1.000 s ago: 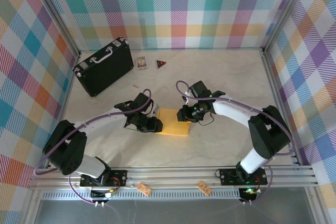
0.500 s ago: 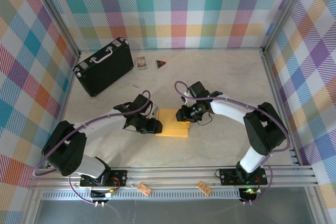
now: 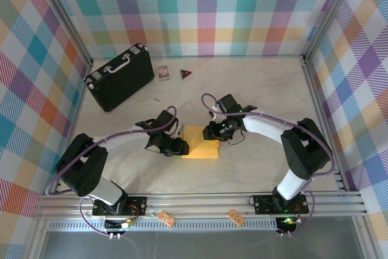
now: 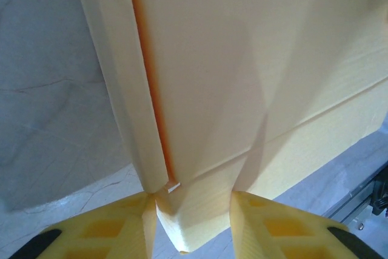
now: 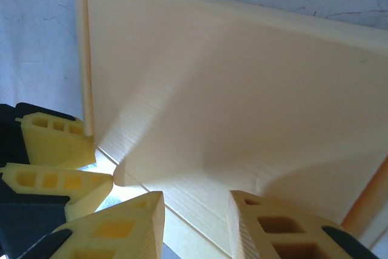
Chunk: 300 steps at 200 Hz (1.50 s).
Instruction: Fold the paper box
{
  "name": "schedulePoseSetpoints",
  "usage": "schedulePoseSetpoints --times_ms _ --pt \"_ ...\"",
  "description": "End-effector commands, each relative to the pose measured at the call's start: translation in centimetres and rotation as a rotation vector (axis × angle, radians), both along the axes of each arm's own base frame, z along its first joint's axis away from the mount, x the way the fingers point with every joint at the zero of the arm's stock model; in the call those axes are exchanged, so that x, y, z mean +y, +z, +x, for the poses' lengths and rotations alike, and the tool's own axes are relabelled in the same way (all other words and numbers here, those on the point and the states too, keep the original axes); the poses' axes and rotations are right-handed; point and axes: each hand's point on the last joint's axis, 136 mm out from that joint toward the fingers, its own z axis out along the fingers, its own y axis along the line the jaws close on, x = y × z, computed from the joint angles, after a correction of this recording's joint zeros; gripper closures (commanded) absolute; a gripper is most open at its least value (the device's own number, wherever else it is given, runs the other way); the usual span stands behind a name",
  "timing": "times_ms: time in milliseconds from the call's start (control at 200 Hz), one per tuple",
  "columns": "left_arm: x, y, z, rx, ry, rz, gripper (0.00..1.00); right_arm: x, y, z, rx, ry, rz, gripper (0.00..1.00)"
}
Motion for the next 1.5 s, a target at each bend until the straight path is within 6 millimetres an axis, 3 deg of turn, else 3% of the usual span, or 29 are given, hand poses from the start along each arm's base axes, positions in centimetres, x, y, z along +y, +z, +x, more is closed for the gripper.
schedulePoseSetpoints --times_ms 0,700,985,1495 --pt "-0.3 0.1 -0.2 0.014 0.003 -0.039 0.66 0.2 -0.7 -0.4 0.032 0.006 0.008 0.66" --pt "-1.6 0.7 0.6 -0.010 0.044 -0.151 0.80 0.3 -1.6 -0.7 0.061 0.004 0.015 0.66" --pt "-1.2 0.6 0.5 -0.008 0.056 -0.141 1.00 0.3 -1.5 -0.7 0.058 0.005 0.015 0.66" --pt "-0.3 0.8 0.5 -0.010 0.052 -0.114 1.00 0.2 -1.3 -0.7 0.054 0.008 0.010 0.66"
